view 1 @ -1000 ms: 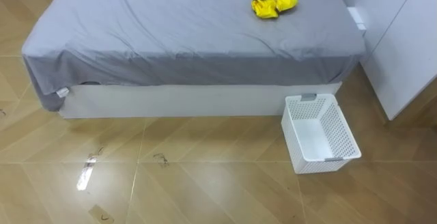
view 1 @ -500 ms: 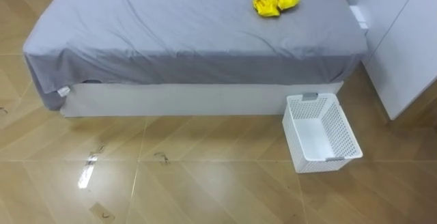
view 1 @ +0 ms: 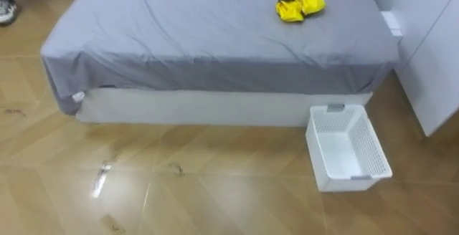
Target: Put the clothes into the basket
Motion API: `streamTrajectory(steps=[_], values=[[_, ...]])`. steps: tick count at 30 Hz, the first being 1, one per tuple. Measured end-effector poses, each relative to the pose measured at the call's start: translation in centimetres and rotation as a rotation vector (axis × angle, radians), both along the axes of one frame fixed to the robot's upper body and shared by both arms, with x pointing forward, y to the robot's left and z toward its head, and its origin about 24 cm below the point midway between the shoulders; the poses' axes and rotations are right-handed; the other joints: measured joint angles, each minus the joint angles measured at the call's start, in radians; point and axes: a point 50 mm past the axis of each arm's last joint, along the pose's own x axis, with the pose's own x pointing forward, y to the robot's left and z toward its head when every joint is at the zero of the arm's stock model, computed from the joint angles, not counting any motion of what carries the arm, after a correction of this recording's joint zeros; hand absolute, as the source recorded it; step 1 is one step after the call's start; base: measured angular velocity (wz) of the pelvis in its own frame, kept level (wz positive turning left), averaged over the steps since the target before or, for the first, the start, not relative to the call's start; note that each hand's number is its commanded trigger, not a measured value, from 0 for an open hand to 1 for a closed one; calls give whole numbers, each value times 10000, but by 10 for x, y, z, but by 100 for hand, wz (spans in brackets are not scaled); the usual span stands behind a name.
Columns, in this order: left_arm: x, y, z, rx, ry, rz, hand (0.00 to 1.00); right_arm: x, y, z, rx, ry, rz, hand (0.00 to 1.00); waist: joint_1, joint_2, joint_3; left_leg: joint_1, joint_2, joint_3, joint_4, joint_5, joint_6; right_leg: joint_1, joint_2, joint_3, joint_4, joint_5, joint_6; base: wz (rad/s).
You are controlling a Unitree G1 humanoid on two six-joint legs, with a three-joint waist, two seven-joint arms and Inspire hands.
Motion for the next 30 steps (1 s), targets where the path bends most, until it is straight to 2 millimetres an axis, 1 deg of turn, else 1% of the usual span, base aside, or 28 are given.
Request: streamTrajectory(steps=[1, 2, 4, 5, 6, 7, 9, 10, 11, 12, 13, 14, 15, 16, 17, 18, 19, 20, 21, 22, 23, 24, 25, 26, 27, 28, 29, 30], values=[[-1, -3, -1, -91, 11, 37, 0, 0, 0, 0, -26, 23, 31, 0, 22, -40, -15, -123, -84, 151, 190, 550, 258, 64, -207, 103, 6, -151, 202, -37], [2, -5, -1, -188, -71, 12, 0, 1, 0, 0, -21, -26, 7, 0, 6, -103, -86, -284, -254, 360, 678, 591, 631, 126, -442, 265, -33, -317, 330, -15], [9, -5, -1, -285, -299, -63, 0, 0, 1, 0, -23, -15, -37, 0, -139, -300, -18, -537, -453, 642, 1854, -263, 726, 332, -791, 268, -135, -350, 534, -11], [13, -5, -1, -330, -484, 110, 0, 1, 1, 0, -61, -99, -40, 0, -130, -276, -22, -630, -413, 736, 2580, -894, 770, 411, -982, 283, 96, -240, 727, -26], [15, -4, -1, -328, -564, 225, 0, 1, 1, 0, -81, -130, -73, 0, -115, -272, -18, -613, -388, 788, 2930, -1160, 800, 442, -1083, 270, 352, -201, 799, -27], [19, -1, 0, -297, -782, 548, 0, 3, 2, 0, -95, -209, -303, 0, -87, -279, 12, -485, -385, 952, 3601, -1610, 972, 411, -1245, 298, 1289, -83, 994, -18], [24, 0, 1, -288, -1103, 837, 0, -2, -1, 0, -176, -180, -722, 0, -124, -251, -76, 190, -525, 1215, 3593, -2285, 1066, -67, -1501, 230, 3296, 545, 1175, 4], [32, -1, 2, -281, -1375, 729, 0, -4, -3, 1, -248, -268, -1117, 0, -204, -219, -81, 849, -673, 1224, 3199, -2827, 1012, -480, -1631, 90, 4793, 1601, 1106, 34], [41, -1, 3, -229, -1619, 538, 0, -3, -5, 2, -277, -426, -1413, 0, -146, -7, -127, 1482, -838, 1141, 2724, -2971, 1082, -948, -1733, 47, 5915, 2911, 900, 29], [45, -1, 3, -206, -1756, 444, 0, -3, -5, 2, -284, -548, -1510, 0, -102, -23, -161, 1794, -879, 1068, 2409, -2993, 1105, -1285, -1709, 29, 6389, 2988, 724, 5], [51, -2, 4, -140, -1943, 184, 0, 5, -5, 4, -281, -940, -1556, 0, 24, 166, -76, 2420, -840, 824, 1808, -2977, 1070, -2061, -1354, -88, 7081, 2016, 445, -11], [53, -3, 4, -138, -1979, 47, 0, 9, -5, 5, -257, -1144, -1602, 0, 65, 265, -11, 2727, -760, 689, 1546, -2973, 1049, -2519, -1098, -148, 7206, 1565, 270, 0], [55, -5, 4, -169, -1972, -184, 0, 19, -4, 7, -191, -1581, -1608, 0, 107, 596, 18, 3253, -673, 27, 1087, -2948, 999, -3278, -535, -525, 6891, 969, 149, 9], [57, -6, 5, -183, -2024, -409, 0, 26, -2, 9, -138, -1931, -1563, 0, 69, 747, -4, 3735, -571, -406, 705, -2977, 950, -4053, -134, -870, 6069, 734, 102, 18], [57, -6, 5, -196, -2026, -538, 0, 30, -1, 10, -95, -2081, -1539, 0, 37, 752, -9, 3987, -568, -597, 482, -2981, 943, -4369, -35, -1026, 5478, 713, 115, 33], [58, -8, 4, -253, -2000, -759, 0, 35, 0, 12, -106, -2308, -1485, 0, -55, 727, -1, 4545, -568, -823, 75, -3010, 891, -4896, 72, -1142, 4150, 778, 91, 52], [57, -10, 4, -314, -1963, -975, 0, 41, 1, 15, -167, -2559, -1471, 0, -131, 698, 8, 5071, -565, -1015, -403, -3064, 816, -5274, 68, -1162, 2613, 1262, 67, 72], [54, -15, 3, -415, -1888, -1127, 0, 48, -1, 18, -294, -2874, -1498, 0, -199, 767, 5, 5609, -393, -1190, -750, -3183, 690, -5444, 85, -1279, 1666, 2581, -54, 65], [52, -16, 3, -454, -1855, -1214, 0, 51, -1, 20, -360, -3040, -1534, 0, -204, 788, -14, 5840, -288, -1311, -794, -3241, 614, -5432, 146, -1301, 1254, 3158, -136, 53], [51, -16, 3, -458, -1870, -1224, 0, 60, -2, 23, -454, -3452, -1565, 0, -166, 713, -116, 6013, -111, -1307, -702, -3369, 396, -5409, 311, -1292, 1043, 3788, -517, 25], [48, -17, 3, -485, -1807, -1195, 0, 66, -3, 27, -532, -3736, -1542, 0, -99, 783, -194, 6040, 2, -1249, -621, -3470, 146, -5297, 465, -1348, 1181, 3622, -639, 0], [42, -16, 2, -487, -1696, -1150, 0, 83, -5, 34, -624, -4348, -1662, 0, 82, 963, -135, 6229, 303, -1096, -571, -3479, -298, -5134, 670, -1528, 1594, 3603, -906, -11], [38, -14, 2, -445, -1595, -1112, 0, 96, -6, 41, -710, -4859, -1793, 0, 223, 978, -122, 6321, 433, -987, -491, -3463, -752, -5046, 670, -1320, 2004, 3234, -970, 19], [40, -13, 3, -449, -1739, -1160, 0, 107, -10, 48, -927, -5324, -1970, 0, 210, 974, -31, 6281, 591, -883, -976, -3461, -869, -5089, 623, -829, 2691, 3104, -964, 59], [45, -11, 5, -403, -1985, -1223, 0, 111, -13, 51, -1047, -5524, -2135, 0, 103, 937, 99, 6258, 657, -807, -1333, -3129, -923, -5212, 437, -870, 3417, 3010, -941, 99], [51, -5, 9, -163, -2436, -1300, 0, 114, -17, 57, -1120, -5846, -2374, 0, 153, 651, 173, 6210, 568, -222, -780, -3046, -597, -5609, 161, -1176, 4311, 2711, -613, 61], [41, 8, 12, 220, -2333, -1303, 0, 113, -13, 58, -938, -5840, -2352, 0, 525, 305, -6, 5999, 543, 683, 329, -3109, -689, -5304, 212, -1481, 3211, 2705, -739, 20], [35, 11, 12, 315, -2137, -1256, 0, 115, -12, 60, -924, -5942, -2212, 0, 651, 255, -24, 5942, 619, 976, 989, -3124, -709, -4972, 308, -1784, 2745, 2643, -1015, -46]])
